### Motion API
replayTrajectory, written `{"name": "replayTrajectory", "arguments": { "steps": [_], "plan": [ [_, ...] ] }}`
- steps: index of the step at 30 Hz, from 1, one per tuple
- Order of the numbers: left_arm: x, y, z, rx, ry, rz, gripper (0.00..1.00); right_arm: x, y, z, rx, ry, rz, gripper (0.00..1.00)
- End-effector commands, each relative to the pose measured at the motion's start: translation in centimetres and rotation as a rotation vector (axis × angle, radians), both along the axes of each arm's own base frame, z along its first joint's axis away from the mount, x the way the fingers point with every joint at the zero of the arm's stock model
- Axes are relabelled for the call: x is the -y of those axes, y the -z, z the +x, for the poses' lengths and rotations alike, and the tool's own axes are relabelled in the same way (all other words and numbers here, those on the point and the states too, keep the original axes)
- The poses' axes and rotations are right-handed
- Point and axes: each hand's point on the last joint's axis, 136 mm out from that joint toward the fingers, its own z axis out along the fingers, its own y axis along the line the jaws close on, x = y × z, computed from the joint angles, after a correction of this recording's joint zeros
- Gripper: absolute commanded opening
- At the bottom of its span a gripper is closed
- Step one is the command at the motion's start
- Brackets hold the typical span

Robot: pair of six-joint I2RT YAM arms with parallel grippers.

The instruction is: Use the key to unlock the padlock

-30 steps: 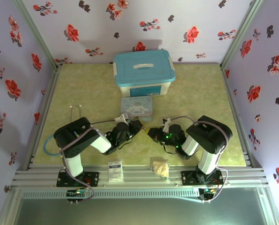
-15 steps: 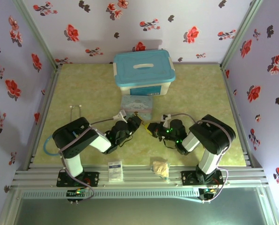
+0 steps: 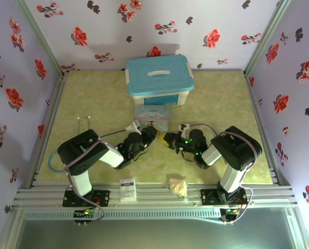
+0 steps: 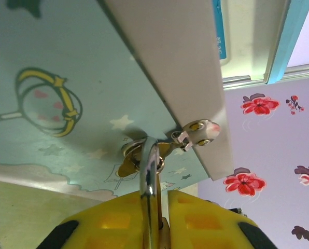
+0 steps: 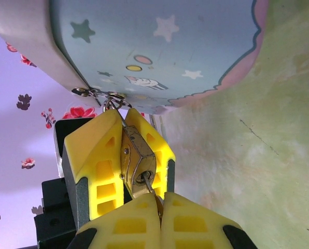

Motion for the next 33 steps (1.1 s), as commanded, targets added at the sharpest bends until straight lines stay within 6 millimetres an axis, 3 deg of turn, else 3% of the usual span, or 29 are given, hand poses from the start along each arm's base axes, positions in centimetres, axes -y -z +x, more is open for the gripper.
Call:
{"name": "replayTrajectory", "arguments": {
  "steps": [1,5,9,15,20,23,28,30,33],
  "plan": [
    [4.8,-4.4,-3.2,0.068,0.220,-0.117,0.00,-1.9,-4.9,1.1,0.170,-0.055,0.095,0.00],
    [5.5,-4.4,-3.5,0.057,0.236,-0.145,0.00,-3.0,-7.3,1.9,0.213,-0.061,0.142,0.00],
    [5.4,-4.7,-3.5,0.065,0.237,-0.147,0.00,-2.8,-9.2,2.1,0.251,-0.046,0.170,0.00],
    [5.6,-4.9,-3.7,0.055,0.245,-0.175,0.00,-1.5,-8.0,2.9,0.218,-0.010,0.151,0.00],
    [5.3,-4.2,-3.5,0.048,0.233,-0.158,0.00,-1.3,-9.7,3.4,0.192,-0.001,0.203,0.00],
    [5.3,-3.7,-3.4,0.039,0.228,-0.165,0.00,-2.2,-10.6,2.5,0.218,-0.038,0.215,0.00],
    [5.6,-3.6,-3.5,0.037,0.237,-0.163,0.00,-2.4,-8.8,2.6,0.197,-0.045,0.182,0.00],
    [5.3,-3.7,-3.5,0.040,0.228,-0.161,0.00,-2.4,-8.1,2.8,0.198,-0.040,0.166,0.09],
    [4.7,-3.6,-3.4,0.047,0.213,-0.148,0.00,-1.9,-7.0,3.1,0.174,-0.020,0.147,0.11]
  ]
}}
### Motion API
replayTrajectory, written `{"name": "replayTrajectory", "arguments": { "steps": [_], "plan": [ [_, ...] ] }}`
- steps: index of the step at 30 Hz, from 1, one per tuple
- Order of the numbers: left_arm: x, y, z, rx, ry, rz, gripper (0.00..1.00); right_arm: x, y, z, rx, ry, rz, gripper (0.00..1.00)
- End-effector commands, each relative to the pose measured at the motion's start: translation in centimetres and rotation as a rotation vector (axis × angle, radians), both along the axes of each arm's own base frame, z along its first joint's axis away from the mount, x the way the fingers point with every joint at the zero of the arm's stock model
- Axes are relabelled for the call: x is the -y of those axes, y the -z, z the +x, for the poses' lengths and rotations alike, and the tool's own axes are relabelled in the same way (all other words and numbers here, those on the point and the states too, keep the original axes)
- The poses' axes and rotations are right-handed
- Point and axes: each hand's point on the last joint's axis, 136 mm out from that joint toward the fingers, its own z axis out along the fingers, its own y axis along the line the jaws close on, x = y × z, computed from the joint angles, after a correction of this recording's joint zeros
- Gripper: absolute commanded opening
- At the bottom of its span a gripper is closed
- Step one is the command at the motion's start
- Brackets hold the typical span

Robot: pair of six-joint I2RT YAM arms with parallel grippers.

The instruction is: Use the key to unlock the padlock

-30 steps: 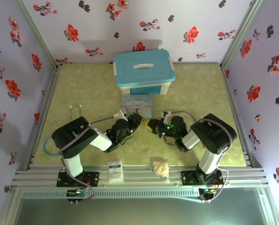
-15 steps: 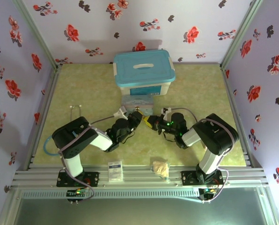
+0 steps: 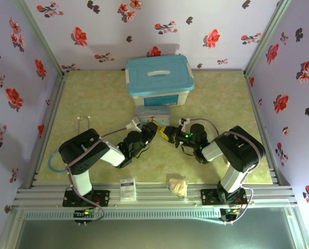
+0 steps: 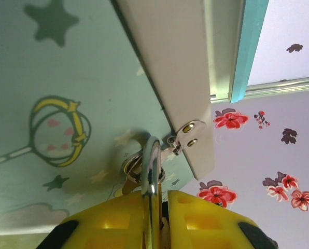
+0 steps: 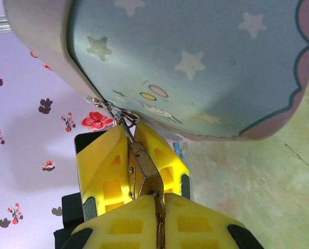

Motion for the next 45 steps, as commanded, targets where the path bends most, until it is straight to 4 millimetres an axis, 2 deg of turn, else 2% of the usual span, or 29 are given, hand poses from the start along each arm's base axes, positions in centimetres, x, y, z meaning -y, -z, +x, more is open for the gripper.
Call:
{"name": "replayTrajectory", "arguments": {
  "steps": [1,3,10,13,16,20,26,31,33,38,40,42,45],
  "plan": [
    [4.3,-1.1,-4.4,0.018,0.252,-0.040,0.00,-1.5,-4.2,1.1,0.160,-0.017,0.087,0.13],
    [4.0,-0.6,-4.3,0.006,0.244,-0.035,0.00,-1.2,-3.5,1.0,0.146,-0.007,0.074,0.16],
    [3.4,0.7,-4.0,-0.009,0.222,-0.007,0.00,-0.4,-1.8,0.2,0.120,0.002,0.038,0.14],
    [3.2,0.6,-3.8,-0.006,0.218,-0.003,0.00,0.1,-1.0,-0.1,0.111,0.013,0.019,0.23],
    [2.9,0.7,-3.7,-0.003,0.212,0.004,0.00,0.8,0.3,-0.4,0.095,0.022,-0.017,0.25],
    [2.8,1.0,-3.5,-0.015,0.215,0.000,0.00,0.9,3.3,-1.1,0.069,-0.017,-0.105,0.41],
    [1.9,1.6,-3.8,-0.009,0.209,0.046,0.00,1.7,4.7,-2.0,0.122,-0.038,-0.196,0.44],
    [1.7,3.2,-4.3,-0.051,0.220,0.065,0.00,3.0,6.1,-2.6,0.173,-0.069,-0.418,0.43],
    [1.6,3.8,-4.5,-0.059,0.221,0.080,0.00,3.5,6.4,-3.3,0.213,-0.120,-0.583,0.42],
    [1.1,4.3,-4.8,-0.064,0.218,0.101,0.00,5.6,5.7,-4.5,0.452,-0.232,-1.083,0.41],
    [1.1,4.5,-4.8,-0.068,0.218,0.103,0.00,6.0,5.7,-4.5,0.504,-0.247,-1.154,0.38],
    [1.0,4.8,-4.9,-0.075,0.217,0.107,0.00,6.3,5.6,-4.3,0.544,-0.249,-1.194,0.30],
    [1.0,4.9,-4.9,-0.074,0.220,0.111,0.00,5.6,5.2,-4.3,0.648,-0.274,-1.249,0.28]
  ]
}}
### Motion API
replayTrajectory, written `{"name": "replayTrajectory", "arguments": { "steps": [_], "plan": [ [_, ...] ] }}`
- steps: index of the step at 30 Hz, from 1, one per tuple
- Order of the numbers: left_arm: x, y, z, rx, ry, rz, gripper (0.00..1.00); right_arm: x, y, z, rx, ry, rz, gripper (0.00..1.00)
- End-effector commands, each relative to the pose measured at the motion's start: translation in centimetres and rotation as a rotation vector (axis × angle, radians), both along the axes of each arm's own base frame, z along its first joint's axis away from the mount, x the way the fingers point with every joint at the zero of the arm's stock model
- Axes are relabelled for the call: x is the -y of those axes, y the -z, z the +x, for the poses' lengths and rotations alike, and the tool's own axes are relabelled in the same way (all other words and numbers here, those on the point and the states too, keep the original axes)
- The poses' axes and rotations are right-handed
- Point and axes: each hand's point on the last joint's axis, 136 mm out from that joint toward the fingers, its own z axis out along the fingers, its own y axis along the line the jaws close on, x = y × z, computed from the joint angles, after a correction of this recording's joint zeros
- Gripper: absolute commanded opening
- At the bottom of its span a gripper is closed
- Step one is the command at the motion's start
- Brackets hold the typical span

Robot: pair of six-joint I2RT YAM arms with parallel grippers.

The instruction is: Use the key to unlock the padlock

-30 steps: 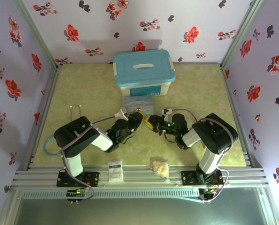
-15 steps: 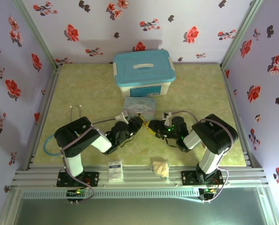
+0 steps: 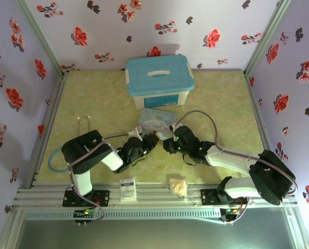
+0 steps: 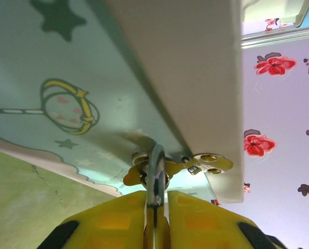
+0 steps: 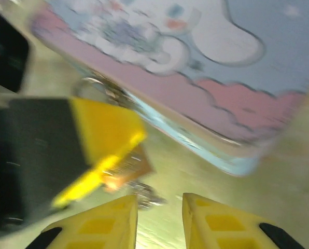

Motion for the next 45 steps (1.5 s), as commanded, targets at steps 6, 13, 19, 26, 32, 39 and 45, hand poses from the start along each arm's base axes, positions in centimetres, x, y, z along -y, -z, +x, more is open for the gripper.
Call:
{"name": "replayTrajectory", "arguments": {
  "steps": [6,13,19,26,32,39,45],
  "plan": [
    [0.8,-0.2,-0.8,0.010,0.051,-0.021,0.00,0.1,0.9,-0.7,0.198,-0.138,-0.233,0.30],
    [1.2,-0.9,-0.9,0.021,0.068,-0.032,0.00,-1.3,1.5,-0.7,0.208,-0.199,-0.236,0.30],
    [1.3,-1.2,-0.9,0.028,0.074,-0.031,0.00,-1.9,2.1,-1.1,0.221,-0.238,-0.222,0.33],
    [1.4,-1.8,-1.0,0.032,0.076,-0.047,0.00,-2.6,2.6,-0.9,0.232,-0.252,-0.239,0.32],
    [1.6,-2.1,-1.3,0.036,0.084,-0.053,0.00,-2.4,3.2,0.2,0.270,-0.234,-0.353,0.19],
    [2.2,-1.2,-2.0,0.017,0.098,-0.022,0.00,-2.9,2.5,-0.1,0.307,-0.243,-0.305,0.09],
    [2.1,-0.4,-2.1,-0.001,0.098,-0.018,0.00,-3.9,2.4,-1.0,0.263,-0.286,-0.208,0.03]
  ]
}}
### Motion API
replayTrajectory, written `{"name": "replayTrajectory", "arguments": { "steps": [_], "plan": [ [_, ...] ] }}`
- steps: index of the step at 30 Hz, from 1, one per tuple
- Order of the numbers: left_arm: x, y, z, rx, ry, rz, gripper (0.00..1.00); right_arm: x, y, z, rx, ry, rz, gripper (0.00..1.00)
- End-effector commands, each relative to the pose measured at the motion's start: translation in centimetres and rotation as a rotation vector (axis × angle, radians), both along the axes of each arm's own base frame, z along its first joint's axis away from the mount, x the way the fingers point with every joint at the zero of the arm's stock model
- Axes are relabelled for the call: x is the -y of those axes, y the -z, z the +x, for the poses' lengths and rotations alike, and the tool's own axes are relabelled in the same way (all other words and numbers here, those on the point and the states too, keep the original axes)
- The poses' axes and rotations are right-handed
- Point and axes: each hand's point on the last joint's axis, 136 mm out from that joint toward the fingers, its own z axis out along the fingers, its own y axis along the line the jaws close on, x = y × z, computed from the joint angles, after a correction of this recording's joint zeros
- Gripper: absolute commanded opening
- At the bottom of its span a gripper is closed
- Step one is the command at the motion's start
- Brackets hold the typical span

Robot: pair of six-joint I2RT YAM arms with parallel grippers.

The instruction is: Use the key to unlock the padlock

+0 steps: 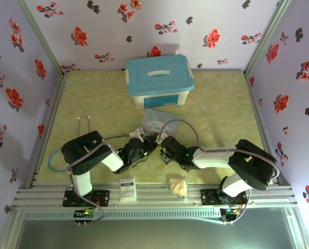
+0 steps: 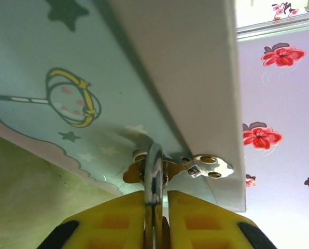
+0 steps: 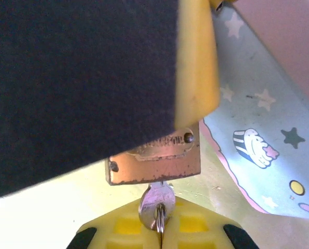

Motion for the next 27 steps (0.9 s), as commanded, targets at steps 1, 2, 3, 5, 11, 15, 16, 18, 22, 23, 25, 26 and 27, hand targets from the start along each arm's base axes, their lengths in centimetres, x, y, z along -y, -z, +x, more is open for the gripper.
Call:
{"name": "replayTrajectory", "arguments": {
  "steps": [1,2,3,5,11,15,16,18,22,23,25,26,27],
  "plan": [
    [1.6,-0.9,-1.3,0.014,0.077,-0.036,0.00,-2.0,-2.4,0.0,-0.002,-0.030,0.168,0.02],
    [1.6,-0.8,-1.3,0.012,0.078,-0.035,0.00,-2.2,-2.8,-0.2,-0.029,-0.040,0.218,0.02],
    [1.5,-0.8,-1.4,0.010,0.076,-0.035,0.00,-2.2,-3.0,-0.1,-0.054,-0.037,0.261,0.02],
    [1.2,-0.6,-1.5,0.006,0.076,-0.033,0.00,-2.1,-3.7,0.1,-0.123,-0.032,0.370,0.02],
    [1.4,-0.9,-1.6,0.004,0.082,-0.053,0.00,0.2,-3.3,1.6,-0.065,0.047,0.294,0.08],
    [1.5,-1.1,-1.6,0.005,0.083,-0.057,0.00,3.5,-4.1,3.4,0.196,0.203,0.060,0.20],
    [1.6,-1.2,-1.6,0.005,0.084,-0.061,0.00,3.8,-4.3,3.5,0.225,0.214,0.030,0.23],
    [1.7,-1.3,-1.6,0.005,0.088,-0.067,0.00,3.9,-4.5,3.5,0.277,0.225,-0.019,0.24],
    [2.0,-1.4,-1.7,0.002,0.091,-0.071,0.00,3.5,-5.1,3.6,0.350,0.235,-0.053,0.24],
    [2.0,-1.5,-1.7,0.003,0.091,-0.074,0.00,3.3,-5.4,3.5,0.379,0.231,-0.063,0.25],
    [2.0,-1.4,-1.8,-0.002,0.088,-0.077,0.00,2.4,-6.2,3.2,0.439,0.220,-0.075,0.25],
    [2.0,-1.4,-1.8,-0.003,0.088,-0.082,0.00,1.7,-6.2,3.0,0.438,0.199,-0.056,0.26],
    [1.9,-1.3,-1.7,-0.008,0.084,-0.089,0.00,1.1,-6.0,2.8,0.424,0.173,-0.046,0.27]
  ]
}}
